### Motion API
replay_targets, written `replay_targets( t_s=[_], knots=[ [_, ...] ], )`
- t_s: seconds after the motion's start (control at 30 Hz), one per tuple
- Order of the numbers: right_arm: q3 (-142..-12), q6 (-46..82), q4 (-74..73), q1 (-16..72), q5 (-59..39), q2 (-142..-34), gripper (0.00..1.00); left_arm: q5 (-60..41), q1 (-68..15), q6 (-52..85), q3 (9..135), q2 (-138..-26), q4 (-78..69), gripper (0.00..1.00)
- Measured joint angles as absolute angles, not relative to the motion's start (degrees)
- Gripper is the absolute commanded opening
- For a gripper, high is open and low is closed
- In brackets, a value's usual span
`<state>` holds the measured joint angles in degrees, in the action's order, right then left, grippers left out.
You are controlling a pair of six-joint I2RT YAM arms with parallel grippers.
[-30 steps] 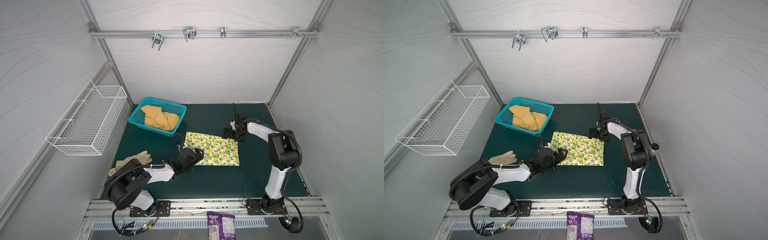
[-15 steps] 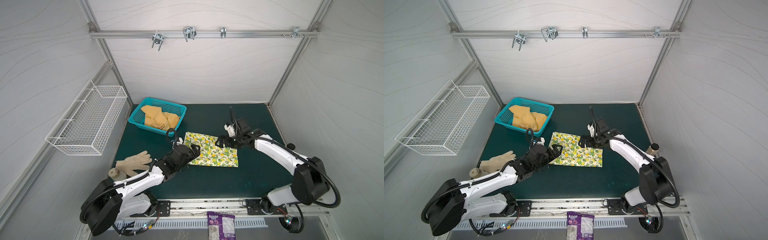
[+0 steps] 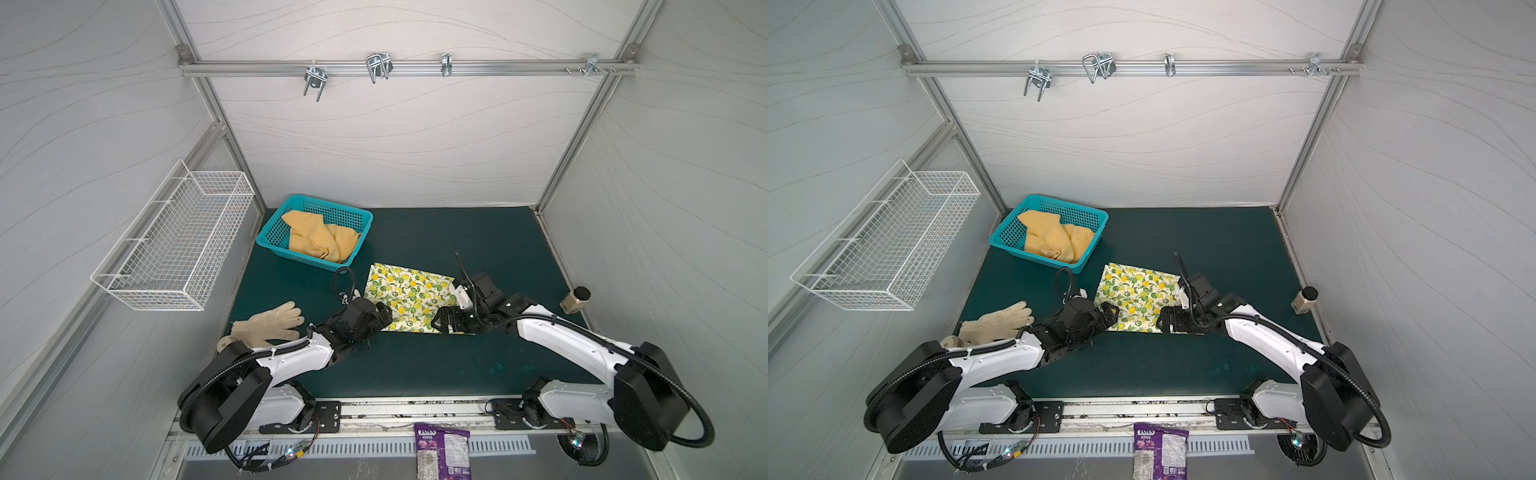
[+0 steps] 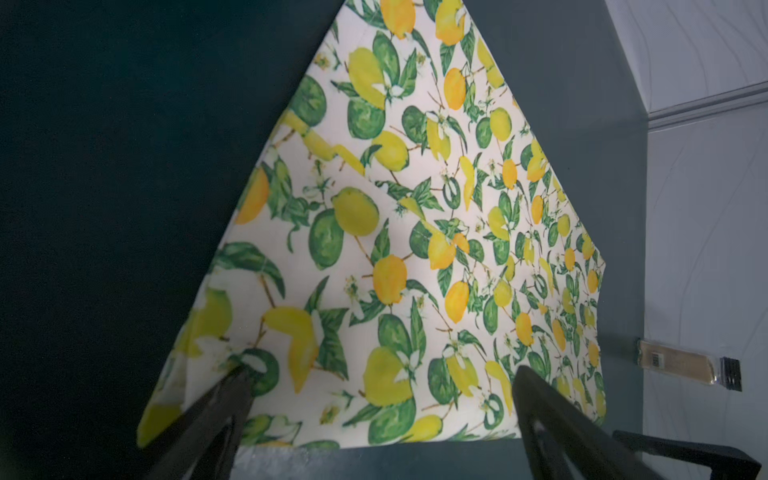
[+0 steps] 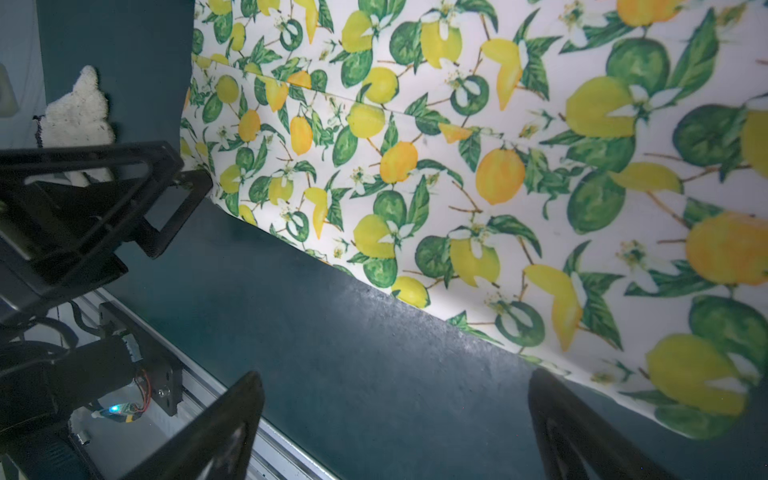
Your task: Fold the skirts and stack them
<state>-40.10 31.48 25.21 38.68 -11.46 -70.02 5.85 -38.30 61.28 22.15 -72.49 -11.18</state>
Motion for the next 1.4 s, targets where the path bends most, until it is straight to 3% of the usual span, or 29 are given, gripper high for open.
replay_targets(
  t_s=[0.4,0.67,0.83,1.07,1.2,1.4],
  knots=[
    [-33.2,32.1,20.7,33.9,-10.9,-73.2,0.99,5.3,-37.8,61.4,20.8,-74.1,-17.1,0.99],
    [-30.6,33.7,21.1,33.3,-11.4,-66.2,0.99,4.7,-37.3,61.4,20.7,-74.0,-17.2,0.99],
    [-36.8,34.1,24.4,34.0,-11.4,-62.6,0.99,4.3,-37.2,61.3,20.7,-73.8,-16.9,0.99],
    [-41.6,33.5,23.2,33.7,-11.6,-69.3,0.99,4.0,-37.2,61.1,20.8,-74.1,-17.1,0.99],
    [-39.6,33.0,21.3,32.1,-11.9,-75.5,0.99,4.0,-37.1,61.1,20.9,-74.7,-17.8,0.99],
    [-34.2,33.0,16.5,30.0,-12.4,-75.2,0.99,3.9,-36.9,61.1,20.9,-75.5,-19.2,0.99]
  ],
)
